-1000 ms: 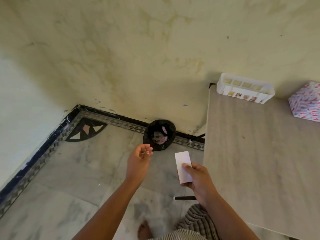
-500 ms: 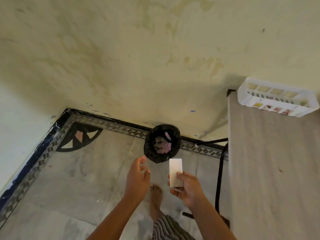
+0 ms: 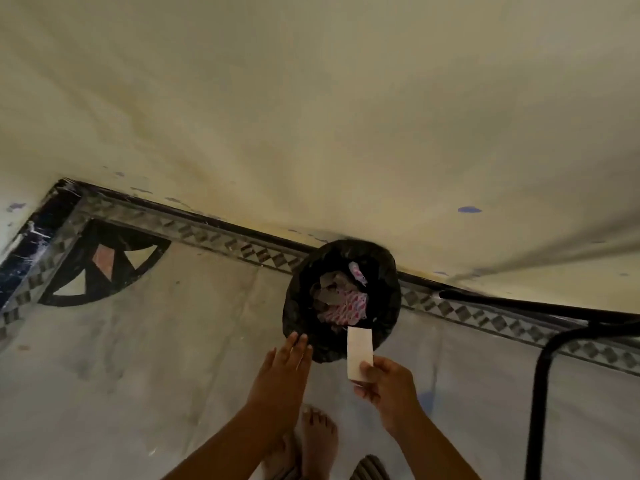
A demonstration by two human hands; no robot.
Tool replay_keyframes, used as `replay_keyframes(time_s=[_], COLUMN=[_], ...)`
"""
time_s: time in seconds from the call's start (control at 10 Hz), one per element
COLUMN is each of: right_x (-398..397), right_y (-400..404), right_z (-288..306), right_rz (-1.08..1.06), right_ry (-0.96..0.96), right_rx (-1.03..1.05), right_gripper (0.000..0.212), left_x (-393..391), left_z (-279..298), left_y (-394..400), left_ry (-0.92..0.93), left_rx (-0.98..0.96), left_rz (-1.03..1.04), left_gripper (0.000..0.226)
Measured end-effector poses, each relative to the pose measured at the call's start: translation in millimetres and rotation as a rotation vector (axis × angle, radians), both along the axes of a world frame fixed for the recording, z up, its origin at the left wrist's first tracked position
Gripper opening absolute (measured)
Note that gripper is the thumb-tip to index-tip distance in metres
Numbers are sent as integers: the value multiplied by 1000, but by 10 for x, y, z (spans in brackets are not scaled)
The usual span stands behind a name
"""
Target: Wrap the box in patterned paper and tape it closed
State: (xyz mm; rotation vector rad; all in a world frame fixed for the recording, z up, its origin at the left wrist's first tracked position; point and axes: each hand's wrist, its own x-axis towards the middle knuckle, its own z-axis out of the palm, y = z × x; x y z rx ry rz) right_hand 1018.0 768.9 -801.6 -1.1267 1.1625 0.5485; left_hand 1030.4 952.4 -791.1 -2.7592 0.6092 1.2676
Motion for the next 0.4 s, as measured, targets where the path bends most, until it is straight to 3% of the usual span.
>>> replay_keyframes(time_s=[0.2, 0.4], right_x=[273, 133], right_y=[42, 63], right_z=[-834, -701], right_rz=[-176, -157], right_ry=[20, 92], right_rx=[85, 26], right_gripper=[10, 13], left_x=[201, 193], left_z=[-896, -834], left_y=[-55, 32], left_ry=[62, 178], left_rx=[12, 27], left_rz=[-130, -85], left_gripper=[86, 84])
